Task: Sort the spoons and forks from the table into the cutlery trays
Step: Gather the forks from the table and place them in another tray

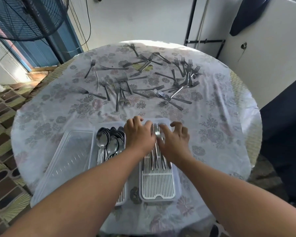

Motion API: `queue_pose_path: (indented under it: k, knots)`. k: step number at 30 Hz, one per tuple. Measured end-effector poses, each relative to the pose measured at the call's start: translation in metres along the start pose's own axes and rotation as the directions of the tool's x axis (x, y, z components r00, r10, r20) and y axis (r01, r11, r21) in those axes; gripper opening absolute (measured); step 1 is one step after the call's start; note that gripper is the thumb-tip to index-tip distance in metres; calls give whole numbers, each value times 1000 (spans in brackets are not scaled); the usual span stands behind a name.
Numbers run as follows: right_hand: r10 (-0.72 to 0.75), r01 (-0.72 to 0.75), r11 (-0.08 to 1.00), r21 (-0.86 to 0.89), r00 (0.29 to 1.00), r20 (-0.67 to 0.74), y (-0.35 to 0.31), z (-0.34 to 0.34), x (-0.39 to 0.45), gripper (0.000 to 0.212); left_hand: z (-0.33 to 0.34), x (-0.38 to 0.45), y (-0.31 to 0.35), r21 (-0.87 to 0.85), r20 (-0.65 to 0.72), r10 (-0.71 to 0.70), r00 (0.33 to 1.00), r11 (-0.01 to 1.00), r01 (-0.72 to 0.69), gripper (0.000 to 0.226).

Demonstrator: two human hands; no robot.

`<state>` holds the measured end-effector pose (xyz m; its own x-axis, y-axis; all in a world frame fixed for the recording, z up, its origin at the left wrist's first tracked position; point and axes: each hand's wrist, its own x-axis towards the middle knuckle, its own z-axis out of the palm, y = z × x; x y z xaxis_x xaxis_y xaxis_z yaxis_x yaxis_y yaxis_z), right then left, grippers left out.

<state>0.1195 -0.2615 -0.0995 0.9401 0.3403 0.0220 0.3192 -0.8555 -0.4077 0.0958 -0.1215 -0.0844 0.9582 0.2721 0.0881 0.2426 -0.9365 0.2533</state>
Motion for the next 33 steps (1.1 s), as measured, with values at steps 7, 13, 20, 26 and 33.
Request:
queue_pose_path:
  k: [7, 13, 20, 26, 33]
  knots:
    - [177, -158, 922, 353, 984, -21, -13, -14, 32, 44, -14, 37, 3, -258, 62, 9, 998, 966, 7, 25]
    - [221, -176, 892, 416, 973, -62, 3, -17, 52, 40, -9, 59, 19, -294, 74, 27, 997, 956, -4, 20]
    - [210, -200, 910, 363, 978, 13, 58, -20, 93, 33, 9, 91, 54, -267, 109, -20, 994, 962, 48, 23]
    - [59, -84, 940, 331, 995, 84, 106, -24, 139, 26, 32, 123, 88, -186, 160, -232, 959, 948, 260, 19]
    - [-20, -14, 966, 258, 992, 128, 125, -24, 190, 31, 54, 143, 93, -49, 131, -482, 866, 870, 491, 36]
